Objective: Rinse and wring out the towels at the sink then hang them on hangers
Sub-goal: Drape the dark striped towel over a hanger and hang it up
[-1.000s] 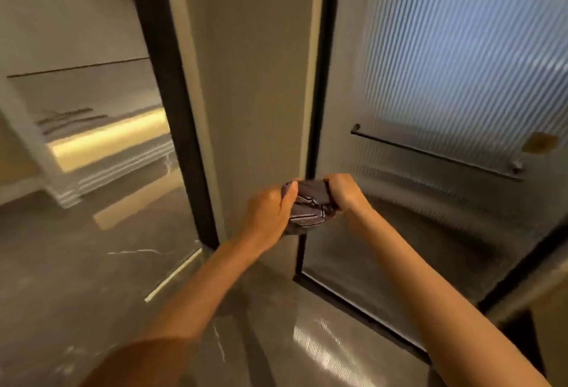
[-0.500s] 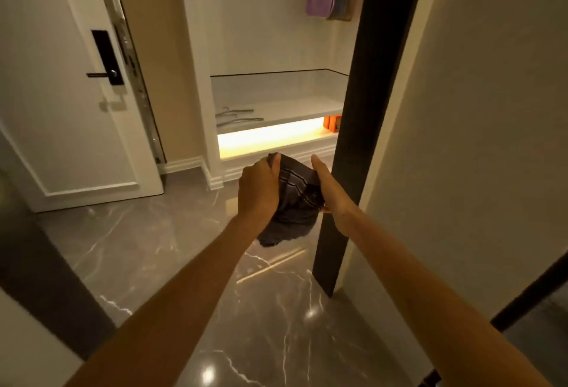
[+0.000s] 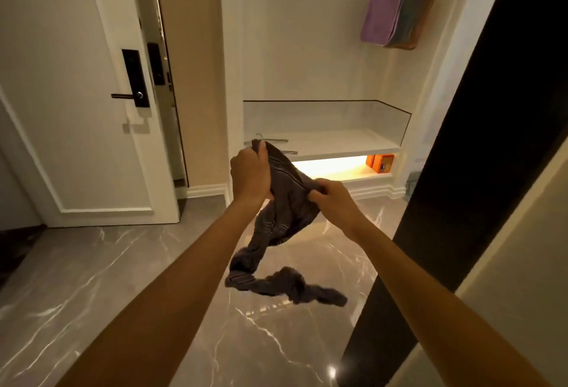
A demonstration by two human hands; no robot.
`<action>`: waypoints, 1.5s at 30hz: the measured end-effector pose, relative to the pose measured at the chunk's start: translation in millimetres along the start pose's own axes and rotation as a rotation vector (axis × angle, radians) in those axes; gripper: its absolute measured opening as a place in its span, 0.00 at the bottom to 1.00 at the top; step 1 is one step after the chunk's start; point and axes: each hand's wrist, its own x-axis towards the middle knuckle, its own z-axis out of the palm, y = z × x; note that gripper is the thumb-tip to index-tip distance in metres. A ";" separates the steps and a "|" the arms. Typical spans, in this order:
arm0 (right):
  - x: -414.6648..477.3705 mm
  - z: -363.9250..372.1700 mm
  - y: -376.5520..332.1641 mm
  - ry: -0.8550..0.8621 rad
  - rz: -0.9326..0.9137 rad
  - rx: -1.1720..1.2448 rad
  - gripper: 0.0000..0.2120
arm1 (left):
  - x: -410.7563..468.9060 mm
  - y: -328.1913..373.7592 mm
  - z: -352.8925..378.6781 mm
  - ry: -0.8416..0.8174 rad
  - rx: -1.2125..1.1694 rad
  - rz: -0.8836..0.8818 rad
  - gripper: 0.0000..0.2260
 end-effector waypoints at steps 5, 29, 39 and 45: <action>119.5 -11.9 21.9 0.331 0.151 0.153 0.10 | 90.8 -12.4 53.2 -0.078 0.104 0.140 0.11; 659.8 -62.6 199.9 0.427 0.316 0.194 0.12 | 555.3 -165.6 379.6 -0.625 0.286 0.212 0.09; 891.1 -89.8 288.6 0.343 -0.030 -0.228 0.08 | 713.4 -174.9 559.6 -0.057 0.312 0.123 0.09; 1004.1 -78.7 328.7 0.239 0.087 -0.318 0.14 | 795.7 -211.8 605.5 -0.037 0.367 -0.100 0.10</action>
